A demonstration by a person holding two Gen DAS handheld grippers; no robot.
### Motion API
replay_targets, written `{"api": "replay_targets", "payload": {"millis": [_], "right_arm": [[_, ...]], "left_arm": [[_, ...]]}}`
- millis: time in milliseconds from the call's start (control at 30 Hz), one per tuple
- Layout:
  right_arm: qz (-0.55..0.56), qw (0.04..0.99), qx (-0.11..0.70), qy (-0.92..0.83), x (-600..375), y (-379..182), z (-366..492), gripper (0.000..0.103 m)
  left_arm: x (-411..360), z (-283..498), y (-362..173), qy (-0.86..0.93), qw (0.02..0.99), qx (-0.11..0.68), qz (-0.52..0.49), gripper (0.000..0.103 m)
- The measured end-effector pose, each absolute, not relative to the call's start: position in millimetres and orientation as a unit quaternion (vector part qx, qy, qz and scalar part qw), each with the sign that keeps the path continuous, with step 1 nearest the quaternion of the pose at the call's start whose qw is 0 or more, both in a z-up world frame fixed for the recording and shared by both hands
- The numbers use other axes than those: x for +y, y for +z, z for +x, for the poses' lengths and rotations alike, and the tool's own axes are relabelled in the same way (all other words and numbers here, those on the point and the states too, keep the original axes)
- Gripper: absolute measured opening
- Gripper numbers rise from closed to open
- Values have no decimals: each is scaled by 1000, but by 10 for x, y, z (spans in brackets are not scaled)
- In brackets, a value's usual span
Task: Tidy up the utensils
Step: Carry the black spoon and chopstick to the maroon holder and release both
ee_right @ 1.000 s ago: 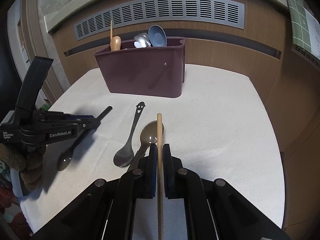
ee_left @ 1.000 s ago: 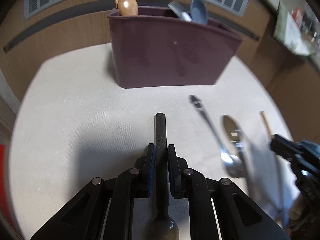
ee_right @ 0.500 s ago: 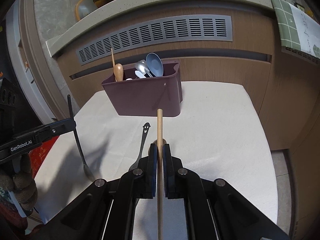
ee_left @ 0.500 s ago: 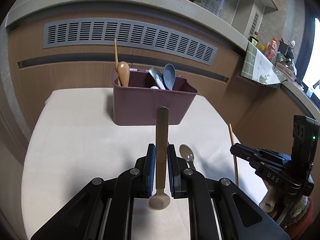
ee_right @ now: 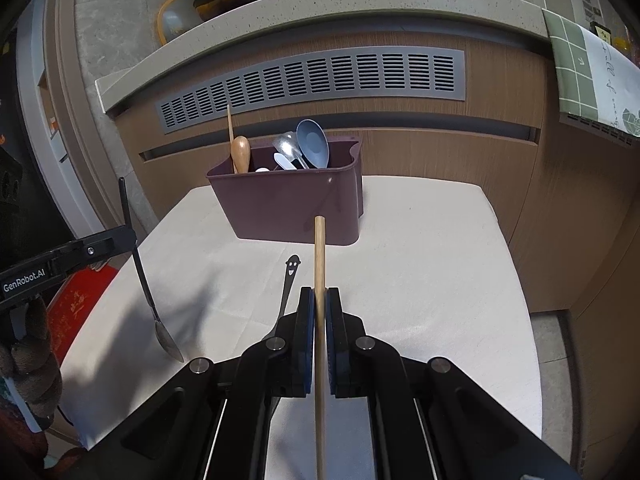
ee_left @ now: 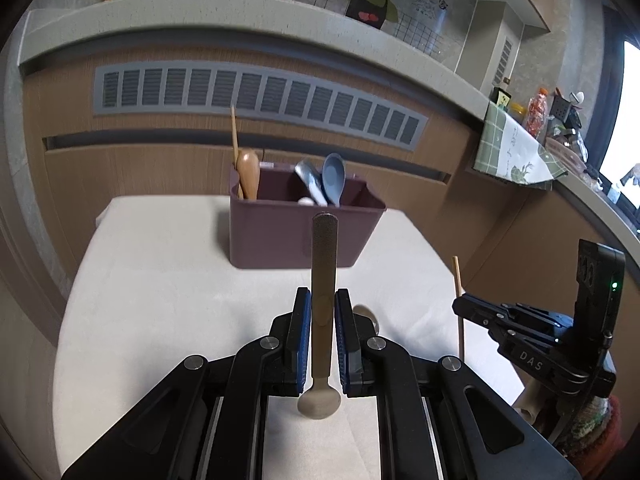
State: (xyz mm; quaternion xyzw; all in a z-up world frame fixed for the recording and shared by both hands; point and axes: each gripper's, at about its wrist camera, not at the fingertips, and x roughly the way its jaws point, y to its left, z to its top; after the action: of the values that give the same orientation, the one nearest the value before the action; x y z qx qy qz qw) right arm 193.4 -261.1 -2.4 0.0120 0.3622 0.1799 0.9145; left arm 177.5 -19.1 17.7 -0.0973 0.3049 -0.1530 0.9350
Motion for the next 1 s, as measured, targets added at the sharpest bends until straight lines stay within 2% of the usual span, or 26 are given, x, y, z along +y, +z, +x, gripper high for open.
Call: {"api": "replay_targets", "payload": {"millis": [100, 300, 400, 500, 633, 1000], "right_arm": [[8, 922, 345, 176, -2598, 132, 1989, 5], [-10, 966, 197, 165, -2579, 1309, 2229, 5], [-14, 979, 126, 161, -2521, 1839, 2373, 5], [-17, 980, 99, 169, -2407, 2075, 2567, 5], [-31, 977, 109, 178, -2229, 2002, 2857, 5], [-39, 961, 209, 175, -2109, 1197, 3405, 5]], "left_arm": [[-167, 1822, 459, -153, 945, 277, -88, 12], [-51, 1991, 1478, -148, 974, 153, -79, 12], [-3, 2198, 1750, -145, 979, 120, -81, 12], [71, 2457, 1813, -139, 980, 105, -91, 12], [160, 2826, 1640, -134, 978, 112, -115, 12], [146, 3425, 811, -117, 965, 193, -135, 12]]}}
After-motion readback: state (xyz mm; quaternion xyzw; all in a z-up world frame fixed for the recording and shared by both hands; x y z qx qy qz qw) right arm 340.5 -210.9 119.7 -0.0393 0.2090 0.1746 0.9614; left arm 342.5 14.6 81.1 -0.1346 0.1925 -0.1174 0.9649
